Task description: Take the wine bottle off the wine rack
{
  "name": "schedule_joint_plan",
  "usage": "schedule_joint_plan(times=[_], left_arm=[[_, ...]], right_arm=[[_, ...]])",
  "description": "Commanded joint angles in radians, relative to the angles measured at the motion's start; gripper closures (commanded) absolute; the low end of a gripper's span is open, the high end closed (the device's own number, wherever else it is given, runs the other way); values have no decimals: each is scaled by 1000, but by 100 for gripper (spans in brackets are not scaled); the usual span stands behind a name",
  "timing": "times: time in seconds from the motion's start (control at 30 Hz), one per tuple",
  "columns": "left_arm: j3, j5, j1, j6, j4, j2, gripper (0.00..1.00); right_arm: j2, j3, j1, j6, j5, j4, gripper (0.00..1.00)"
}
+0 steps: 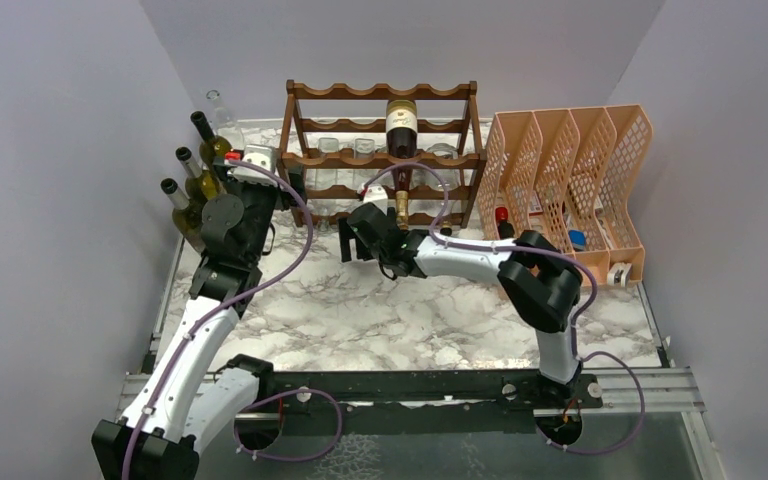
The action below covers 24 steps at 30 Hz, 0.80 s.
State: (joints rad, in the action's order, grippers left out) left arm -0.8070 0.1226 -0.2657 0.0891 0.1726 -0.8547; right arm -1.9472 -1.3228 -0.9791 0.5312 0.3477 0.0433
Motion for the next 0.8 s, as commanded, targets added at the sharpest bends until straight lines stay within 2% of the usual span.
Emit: schedule_joint_plan(times=[0.0, 0.2, 0.33, 0.77], left_arm=[[17, 77, -33, 55, 36, 43, 4], [14, 81, -59, 82, 27, 55, 4], [14, 91, -72, 94, 24, 59, 4], [16, 132, -99, 104, 21, 58, 5]], right_arm=[[-71, -39, -4, 11, 225, -75, 13], [-140, -21, -4, 15, 331, -198, 18], [-166, 27, -3, -40, 345, -377, 25], [-317, -71, -4, -94, 442, -522, 29]])
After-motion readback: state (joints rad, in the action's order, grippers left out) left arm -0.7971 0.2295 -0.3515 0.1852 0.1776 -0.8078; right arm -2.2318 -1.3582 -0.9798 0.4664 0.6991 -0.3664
